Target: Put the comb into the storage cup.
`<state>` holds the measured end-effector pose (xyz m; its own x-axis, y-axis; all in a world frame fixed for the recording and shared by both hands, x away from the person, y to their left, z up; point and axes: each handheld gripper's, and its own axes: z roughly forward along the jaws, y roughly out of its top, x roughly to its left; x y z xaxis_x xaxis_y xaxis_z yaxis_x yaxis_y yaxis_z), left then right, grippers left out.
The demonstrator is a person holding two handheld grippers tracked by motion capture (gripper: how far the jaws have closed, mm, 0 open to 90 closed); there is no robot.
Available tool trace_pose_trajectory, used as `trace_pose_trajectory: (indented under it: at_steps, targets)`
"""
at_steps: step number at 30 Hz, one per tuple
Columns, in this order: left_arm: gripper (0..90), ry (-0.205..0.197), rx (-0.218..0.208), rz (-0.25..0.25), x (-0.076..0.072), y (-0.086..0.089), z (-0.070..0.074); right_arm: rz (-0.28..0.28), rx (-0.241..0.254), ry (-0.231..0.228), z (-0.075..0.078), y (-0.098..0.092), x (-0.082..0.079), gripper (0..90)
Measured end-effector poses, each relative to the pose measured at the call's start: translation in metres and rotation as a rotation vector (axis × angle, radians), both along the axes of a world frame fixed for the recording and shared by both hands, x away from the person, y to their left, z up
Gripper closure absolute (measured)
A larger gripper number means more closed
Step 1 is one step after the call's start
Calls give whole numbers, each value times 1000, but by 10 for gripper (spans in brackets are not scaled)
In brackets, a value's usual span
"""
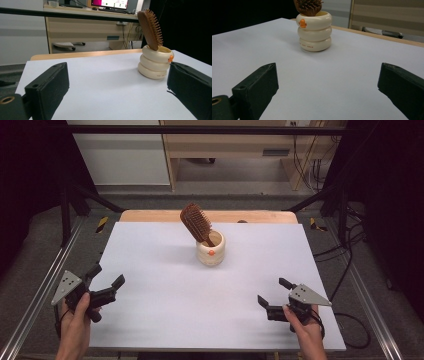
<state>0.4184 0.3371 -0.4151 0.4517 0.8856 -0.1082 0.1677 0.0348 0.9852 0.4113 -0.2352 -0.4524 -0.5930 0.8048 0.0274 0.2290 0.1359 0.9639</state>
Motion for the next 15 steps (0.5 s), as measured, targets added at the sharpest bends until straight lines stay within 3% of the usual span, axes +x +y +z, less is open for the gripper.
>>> trace_pose_trajectory:
  at_steps: [15]
  targets:
    - [42,3,-1,-14,-9,-2,-21,-17,13,6,-2,-9,2,36]
